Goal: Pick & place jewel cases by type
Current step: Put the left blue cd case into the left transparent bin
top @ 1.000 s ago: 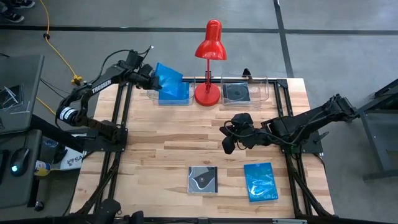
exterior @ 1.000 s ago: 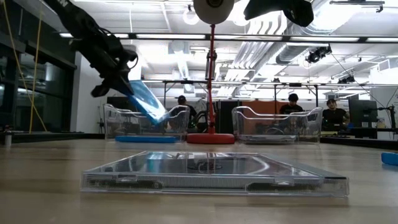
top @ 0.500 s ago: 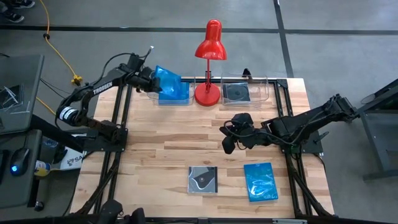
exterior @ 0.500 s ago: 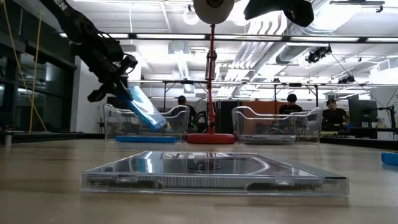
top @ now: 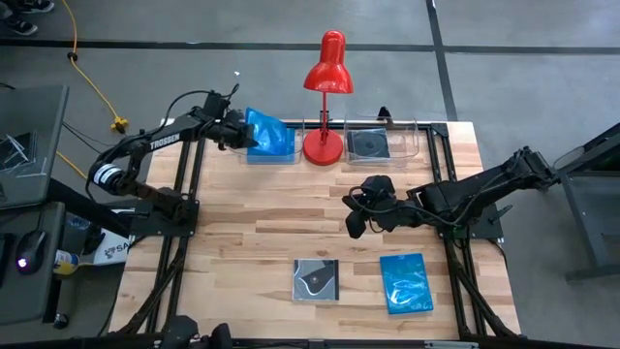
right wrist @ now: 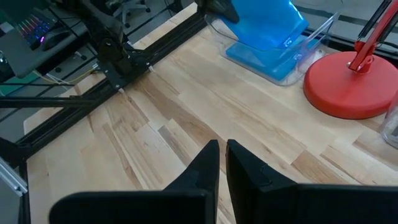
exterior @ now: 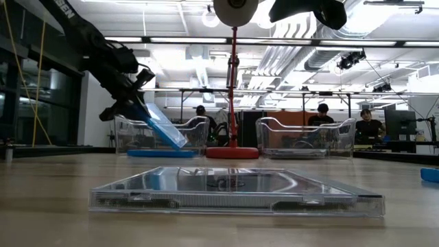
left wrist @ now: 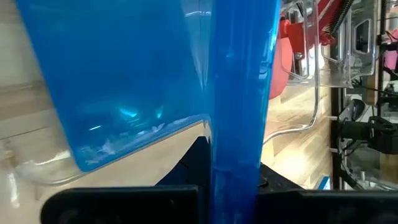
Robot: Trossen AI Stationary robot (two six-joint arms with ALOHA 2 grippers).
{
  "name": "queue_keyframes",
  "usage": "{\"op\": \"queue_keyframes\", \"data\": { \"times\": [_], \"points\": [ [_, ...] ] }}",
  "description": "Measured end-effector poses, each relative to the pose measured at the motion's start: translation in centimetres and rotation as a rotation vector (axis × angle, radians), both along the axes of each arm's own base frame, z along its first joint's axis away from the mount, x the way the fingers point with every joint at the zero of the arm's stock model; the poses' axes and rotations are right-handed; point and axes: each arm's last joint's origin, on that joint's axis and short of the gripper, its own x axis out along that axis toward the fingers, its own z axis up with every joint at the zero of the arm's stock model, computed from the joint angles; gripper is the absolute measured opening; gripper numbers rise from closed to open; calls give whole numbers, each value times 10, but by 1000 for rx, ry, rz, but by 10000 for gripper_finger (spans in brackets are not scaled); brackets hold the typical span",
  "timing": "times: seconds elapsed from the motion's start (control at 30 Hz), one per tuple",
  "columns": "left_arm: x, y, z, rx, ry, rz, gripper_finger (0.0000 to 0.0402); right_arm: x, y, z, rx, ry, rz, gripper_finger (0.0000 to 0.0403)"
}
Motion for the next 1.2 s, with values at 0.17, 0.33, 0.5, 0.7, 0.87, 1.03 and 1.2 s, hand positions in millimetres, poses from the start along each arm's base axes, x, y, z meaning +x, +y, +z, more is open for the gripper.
{"op": "queue_keyframes", "data": {
  "times": [0.17,0.33,0.5,0.7,0.87,1.03,1.2],
  "points": [
    [9,1,-3,10,-14,-15,17,0,0,0,3,-2,-3,12],
    [11,2,-7,-2,-3,-15,17,0,0,0,14,-7,-10,12],
    [10,2,-7,4,-1,-18,17,0,0,0,14,-7,-10,12],
    [15,6,-2,65,-81,-70,18,0,0,0,16,-7,-8,12],
    [18,9,4,80,-158,-74,18,0,0,0,16,-7,-8,12],
    [17,8,3,53,-148,-59,18,0,0,0,16,-7,-8,12],
    [15,6,0,23,-112,-50,19,0,0,0,16,-6,-7,12]
  ]
}}
